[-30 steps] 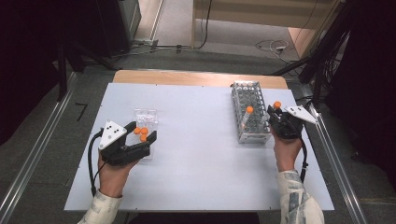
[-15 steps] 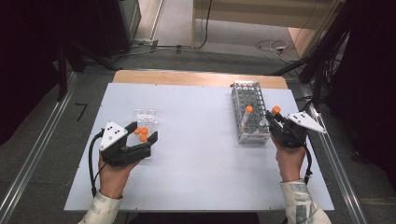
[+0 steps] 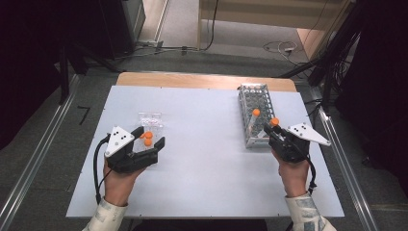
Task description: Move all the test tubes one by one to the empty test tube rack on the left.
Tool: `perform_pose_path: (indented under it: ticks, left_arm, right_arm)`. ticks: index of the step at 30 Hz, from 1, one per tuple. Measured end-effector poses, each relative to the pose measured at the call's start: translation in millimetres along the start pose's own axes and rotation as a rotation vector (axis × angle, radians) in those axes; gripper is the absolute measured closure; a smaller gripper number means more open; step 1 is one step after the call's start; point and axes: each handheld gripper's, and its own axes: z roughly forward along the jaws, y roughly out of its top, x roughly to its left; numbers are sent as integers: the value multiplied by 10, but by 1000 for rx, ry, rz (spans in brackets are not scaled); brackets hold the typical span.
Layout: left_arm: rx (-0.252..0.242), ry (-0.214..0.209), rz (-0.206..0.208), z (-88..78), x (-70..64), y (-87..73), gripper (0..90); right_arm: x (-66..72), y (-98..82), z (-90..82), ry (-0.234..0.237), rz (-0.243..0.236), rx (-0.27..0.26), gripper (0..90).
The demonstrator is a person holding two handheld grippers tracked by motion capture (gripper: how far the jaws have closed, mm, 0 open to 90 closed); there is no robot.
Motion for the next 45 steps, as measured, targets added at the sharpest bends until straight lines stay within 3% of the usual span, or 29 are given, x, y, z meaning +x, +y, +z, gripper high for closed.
perform_pose_path:
  ticks: [15,45]
  left_arm:
    - [6,-9,10,22,-45,-15,229]
    - [34,-62,35,99,-216,-63,229]
  right_arm:
    - [329,-59,66,82,-52,31,714]
    - [836,-202,208,206,-137,86,714]
